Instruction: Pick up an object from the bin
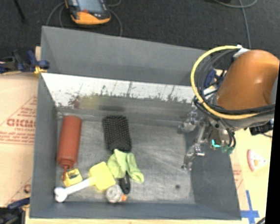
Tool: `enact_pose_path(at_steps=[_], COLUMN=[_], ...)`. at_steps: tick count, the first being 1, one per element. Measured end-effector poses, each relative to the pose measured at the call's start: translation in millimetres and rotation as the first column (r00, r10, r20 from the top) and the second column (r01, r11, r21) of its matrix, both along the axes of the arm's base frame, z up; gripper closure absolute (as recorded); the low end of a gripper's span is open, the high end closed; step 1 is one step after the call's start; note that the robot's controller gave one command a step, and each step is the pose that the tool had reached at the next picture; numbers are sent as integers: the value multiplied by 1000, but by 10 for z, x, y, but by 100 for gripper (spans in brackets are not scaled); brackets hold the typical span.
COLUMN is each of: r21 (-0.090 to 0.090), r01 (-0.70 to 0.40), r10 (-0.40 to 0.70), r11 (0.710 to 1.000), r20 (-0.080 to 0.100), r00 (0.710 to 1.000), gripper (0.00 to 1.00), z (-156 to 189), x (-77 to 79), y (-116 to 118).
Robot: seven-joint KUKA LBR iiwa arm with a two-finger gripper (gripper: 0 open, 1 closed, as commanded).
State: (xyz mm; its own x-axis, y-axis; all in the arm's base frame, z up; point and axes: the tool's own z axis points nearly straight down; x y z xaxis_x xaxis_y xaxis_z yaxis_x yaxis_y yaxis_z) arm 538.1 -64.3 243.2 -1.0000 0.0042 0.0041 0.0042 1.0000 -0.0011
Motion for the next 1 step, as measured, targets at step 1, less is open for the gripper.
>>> enact_pose_path(at_steps=[1], r21=[-1], r01=[-1], r10=[1], r11=[1000], r20=[8], r00=[1000], gripper=[0], z=[44], x=[14], y=[-1])
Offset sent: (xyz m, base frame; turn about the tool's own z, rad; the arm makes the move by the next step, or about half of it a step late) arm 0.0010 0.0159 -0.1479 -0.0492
